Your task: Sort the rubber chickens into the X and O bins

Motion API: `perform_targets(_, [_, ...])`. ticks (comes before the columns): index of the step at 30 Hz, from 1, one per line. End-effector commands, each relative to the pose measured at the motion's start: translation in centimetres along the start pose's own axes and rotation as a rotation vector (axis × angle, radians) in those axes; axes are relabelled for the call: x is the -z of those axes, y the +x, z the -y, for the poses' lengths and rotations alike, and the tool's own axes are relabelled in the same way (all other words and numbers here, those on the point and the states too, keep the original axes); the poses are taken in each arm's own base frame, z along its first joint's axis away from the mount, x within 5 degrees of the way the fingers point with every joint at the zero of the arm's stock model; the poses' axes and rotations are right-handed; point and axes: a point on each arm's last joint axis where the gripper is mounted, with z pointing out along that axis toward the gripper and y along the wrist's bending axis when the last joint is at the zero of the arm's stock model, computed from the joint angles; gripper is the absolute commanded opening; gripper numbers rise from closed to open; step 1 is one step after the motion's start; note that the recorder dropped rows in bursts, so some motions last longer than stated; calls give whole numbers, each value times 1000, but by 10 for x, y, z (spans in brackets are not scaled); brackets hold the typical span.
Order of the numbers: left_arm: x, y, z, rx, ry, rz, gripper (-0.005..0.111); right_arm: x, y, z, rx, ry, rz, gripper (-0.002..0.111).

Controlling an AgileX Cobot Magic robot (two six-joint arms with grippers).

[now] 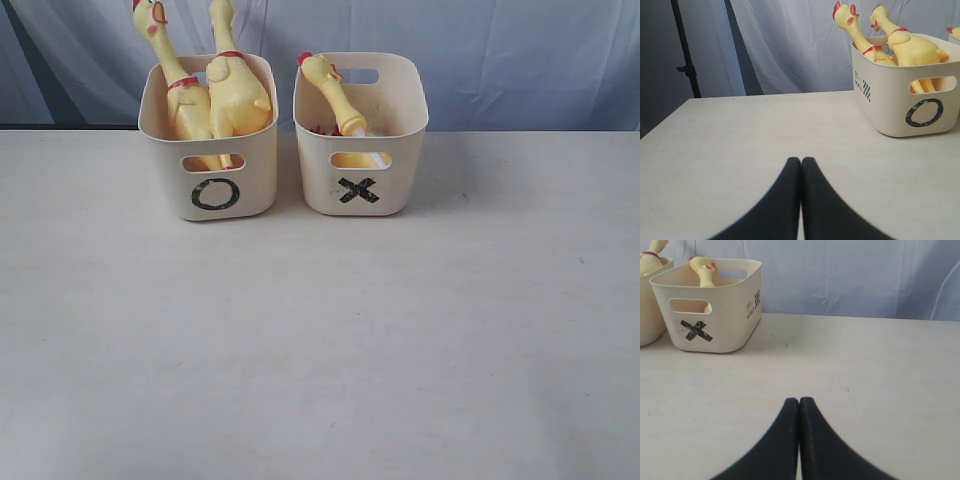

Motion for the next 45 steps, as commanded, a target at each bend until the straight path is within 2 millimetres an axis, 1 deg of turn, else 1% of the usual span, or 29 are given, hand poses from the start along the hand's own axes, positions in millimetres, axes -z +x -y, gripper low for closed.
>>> perform_targets(1, [0,0,1,31,15,4,0,0,1,1,55,16,0,-1])
perform_targets(34, [0,1,1,21,14,-9,0,0,1,0,43,7,4,-1])
perform_targets(42, [0,1,1,21,14,-9,0,1,1,-5,46,-93,8,-1])
perform_targets(45, [0,1,1,21,14,-9,0,1,1,-6,47,-101,8,-1])
